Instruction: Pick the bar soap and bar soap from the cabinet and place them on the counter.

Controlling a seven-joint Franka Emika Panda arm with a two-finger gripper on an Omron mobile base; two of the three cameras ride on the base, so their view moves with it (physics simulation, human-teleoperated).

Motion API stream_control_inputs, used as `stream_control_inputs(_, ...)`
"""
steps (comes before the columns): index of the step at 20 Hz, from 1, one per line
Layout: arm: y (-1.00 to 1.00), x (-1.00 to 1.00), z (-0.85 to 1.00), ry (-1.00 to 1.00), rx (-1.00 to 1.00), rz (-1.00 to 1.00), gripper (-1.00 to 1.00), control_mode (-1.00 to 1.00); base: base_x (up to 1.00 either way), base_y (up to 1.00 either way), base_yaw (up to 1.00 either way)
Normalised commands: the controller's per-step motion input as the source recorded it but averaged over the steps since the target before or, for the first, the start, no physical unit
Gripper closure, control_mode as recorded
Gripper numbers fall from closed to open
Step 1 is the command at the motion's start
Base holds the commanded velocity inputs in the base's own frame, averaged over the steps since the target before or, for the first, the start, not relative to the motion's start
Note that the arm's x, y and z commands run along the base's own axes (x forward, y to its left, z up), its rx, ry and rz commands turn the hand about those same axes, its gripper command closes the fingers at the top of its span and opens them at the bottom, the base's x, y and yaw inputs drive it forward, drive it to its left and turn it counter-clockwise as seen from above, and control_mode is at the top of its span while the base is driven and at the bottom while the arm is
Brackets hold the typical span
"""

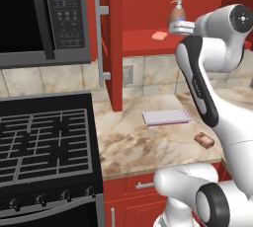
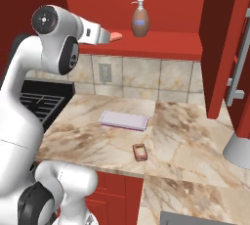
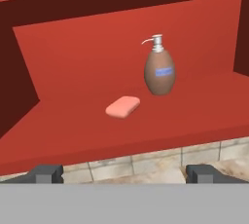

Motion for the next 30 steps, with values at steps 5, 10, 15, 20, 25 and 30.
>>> stream_control_inputs(5,0.0,0.1,0.0,0.02,0.0,0.0,-1.0,-1.0,0.0,0.0,0.0)
stream_control_inputs(10,0.02,0.13,-0.03,0.02,0.0,0.0,-1.0,-1.0,0.0,0.0,0.0)
stream_control_inputs(15,0.03,0.16,-0.01,0.02,0.0,0.0,-1.0,-1.0,0.0,0.0,0.0)
stream_control_inputs(20,0.02,0.15,-0.05,0.02,0.0,0.0,-1.0,-1.0,0.0,0.0,0.0)
stream_control_inputs(25,0.03,0.16,-0.12,0.04,0.0,0.0,-1.0,-1.0,0.0,0.0,0.0)
stream_control_inputs(30,0.05,0.16,-0.15,0.05,0.0,0.0,-1.0,-1.0,0.0,0.0,0.0)
